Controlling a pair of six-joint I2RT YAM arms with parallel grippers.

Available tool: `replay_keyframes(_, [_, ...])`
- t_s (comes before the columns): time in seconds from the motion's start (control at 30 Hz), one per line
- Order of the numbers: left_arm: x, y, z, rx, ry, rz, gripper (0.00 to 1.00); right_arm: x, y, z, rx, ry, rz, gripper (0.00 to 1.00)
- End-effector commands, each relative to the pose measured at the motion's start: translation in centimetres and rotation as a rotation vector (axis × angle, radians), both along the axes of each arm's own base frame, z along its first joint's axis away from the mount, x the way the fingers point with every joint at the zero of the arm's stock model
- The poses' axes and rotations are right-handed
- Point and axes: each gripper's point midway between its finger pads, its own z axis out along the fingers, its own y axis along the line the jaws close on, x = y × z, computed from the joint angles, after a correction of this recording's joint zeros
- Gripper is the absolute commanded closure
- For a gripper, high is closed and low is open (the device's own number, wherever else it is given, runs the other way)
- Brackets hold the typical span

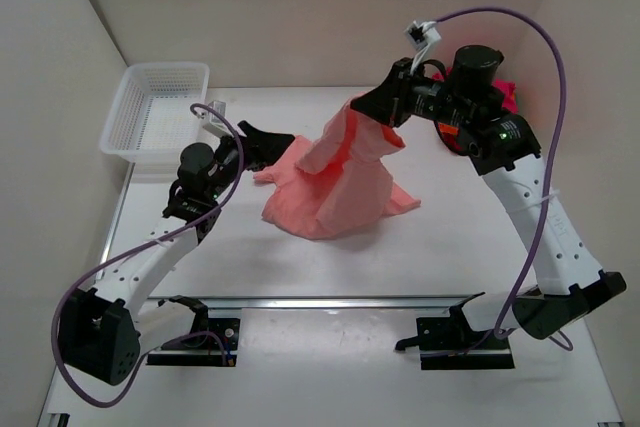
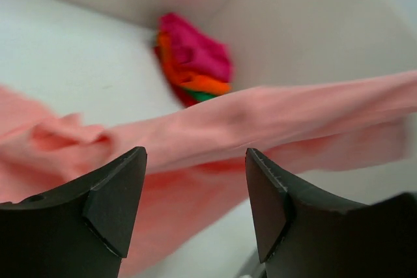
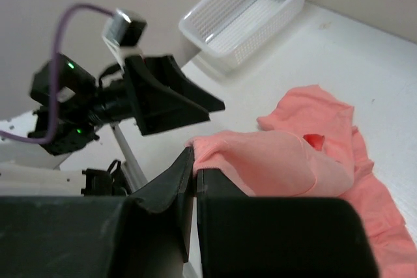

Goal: Fold and stack the t-shirts
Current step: Flatten out the tshirt

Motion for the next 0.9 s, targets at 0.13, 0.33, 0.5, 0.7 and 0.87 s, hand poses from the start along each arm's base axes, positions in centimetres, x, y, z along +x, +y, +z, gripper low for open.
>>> replay_keyframes(0.13, [-2.4, -3.8, 7.3, -0.157, -0.097, -0.205, 0.24, -1.9, 1.7, -3.1, -0.078, 0.026, 0.070, 1.00])
replay_keyframes(0.33, [-3.1, -4.5, 7.1, -0.230, -0.051, -0.236, 0.22, -2.0, 2.1, -4.9, -0.091, 0.050, 0.084, 1.00])
replay_keyframes(0.5, [-4.0, -5.5, 6.1, -0.386, 0.191, -0.304, 0.32, -1.8, 2.2, -5.6, -0.105, 0.051, 0.058, 1.00])
replay_keyframes(0.7, [-6.3, -6.6, 5.0, -0.526, 0.397, -0.392, 0.41, -1.6, 2.5, -6.6, -0.126, 0.068, 0.041, 1.00])
replay_keyframes(0.87, [-7.8, -7.6, 5.7, -0.612, 0.474, -0.463, 0.36, -1.5, 2.8, -7.5, -0.134, 0.080, 0.036, 1.00])
